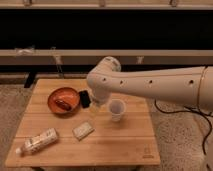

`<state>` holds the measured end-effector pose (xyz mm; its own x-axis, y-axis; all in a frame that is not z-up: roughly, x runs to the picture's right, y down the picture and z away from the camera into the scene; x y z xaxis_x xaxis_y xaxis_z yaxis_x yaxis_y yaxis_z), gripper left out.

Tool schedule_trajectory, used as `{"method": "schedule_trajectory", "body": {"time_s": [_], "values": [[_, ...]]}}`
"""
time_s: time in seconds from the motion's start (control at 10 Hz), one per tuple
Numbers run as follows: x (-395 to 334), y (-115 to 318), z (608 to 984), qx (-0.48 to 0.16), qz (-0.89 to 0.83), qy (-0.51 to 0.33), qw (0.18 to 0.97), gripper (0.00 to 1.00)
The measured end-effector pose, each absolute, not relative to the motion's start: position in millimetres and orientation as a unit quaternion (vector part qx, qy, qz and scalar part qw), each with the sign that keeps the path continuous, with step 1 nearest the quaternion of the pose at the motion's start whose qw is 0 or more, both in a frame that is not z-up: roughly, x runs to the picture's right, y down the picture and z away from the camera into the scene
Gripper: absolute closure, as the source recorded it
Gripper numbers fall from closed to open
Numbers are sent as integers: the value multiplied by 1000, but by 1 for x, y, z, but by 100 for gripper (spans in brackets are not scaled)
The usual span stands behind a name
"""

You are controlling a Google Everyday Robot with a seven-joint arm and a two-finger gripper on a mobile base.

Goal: Place the eraser in the ceramic cup

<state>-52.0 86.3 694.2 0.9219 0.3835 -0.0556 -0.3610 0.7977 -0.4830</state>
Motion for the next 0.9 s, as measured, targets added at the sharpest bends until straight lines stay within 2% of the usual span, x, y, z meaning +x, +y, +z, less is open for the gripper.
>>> {"method": "schedule_trajectory", "body": {"time_s": [0.2,0.7,0.9], "values": [[-81,102,693,-254,135,-42,957,20],[-122,171,737,-279,53,-36,958,20],[-138,192,741,-284,36,-35,957,20]]}}
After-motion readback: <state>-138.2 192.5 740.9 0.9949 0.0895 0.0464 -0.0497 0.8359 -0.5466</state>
